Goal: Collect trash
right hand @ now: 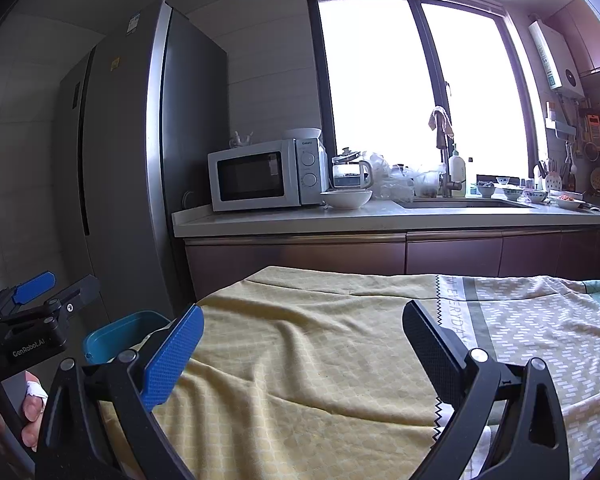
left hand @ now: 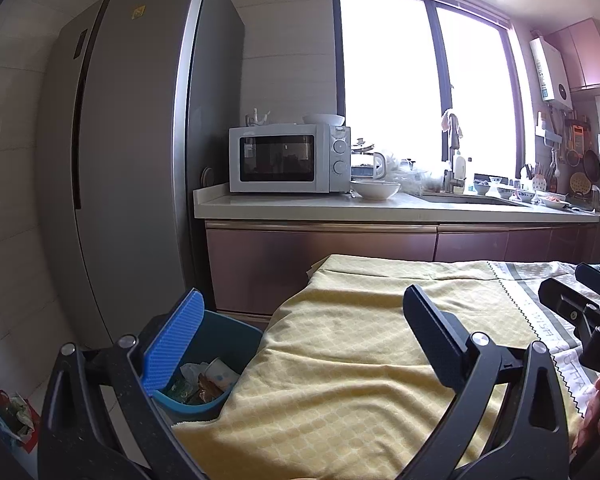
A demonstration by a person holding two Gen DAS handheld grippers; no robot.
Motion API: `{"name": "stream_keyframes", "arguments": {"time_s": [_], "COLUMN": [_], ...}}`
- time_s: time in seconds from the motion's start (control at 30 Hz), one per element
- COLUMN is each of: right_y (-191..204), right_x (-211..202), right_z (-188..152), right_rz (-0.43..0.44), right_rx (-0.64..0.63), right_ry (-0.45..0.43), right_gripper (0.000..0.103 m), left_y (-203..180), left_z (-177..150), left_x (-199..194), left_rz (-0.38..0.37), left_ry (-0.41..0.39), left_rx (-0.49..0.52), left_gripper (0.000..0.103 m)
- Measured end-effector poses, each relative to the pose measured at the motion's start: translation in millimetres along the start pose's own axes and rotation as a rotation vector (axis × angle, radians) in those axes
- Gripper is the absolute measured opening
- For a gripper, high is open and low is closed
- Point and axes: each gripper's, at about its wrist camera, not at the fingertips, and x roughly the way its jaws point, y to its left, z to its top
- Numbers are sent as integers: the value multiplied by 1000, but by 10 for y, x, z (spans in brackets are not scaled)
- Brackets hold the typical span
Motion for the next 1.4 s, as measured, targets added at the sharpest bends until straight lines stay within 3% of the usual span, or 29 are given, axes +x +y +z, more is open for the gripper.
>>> {"name": "stream_keyframes", "arguments": {"time_s": [1.4], "right_y": [-73], "right_x": [-50], "right_z": [12], "right_rz": [-7], "right_rx": [13], "right_ry": [-5], "right_gripper": [96], "left_y": [-6], "left_z": [1], "left_x": [-47], "left_rz": [5], "left_ry": [-18], "left_rx": [15], "left_gripper": [98]}}
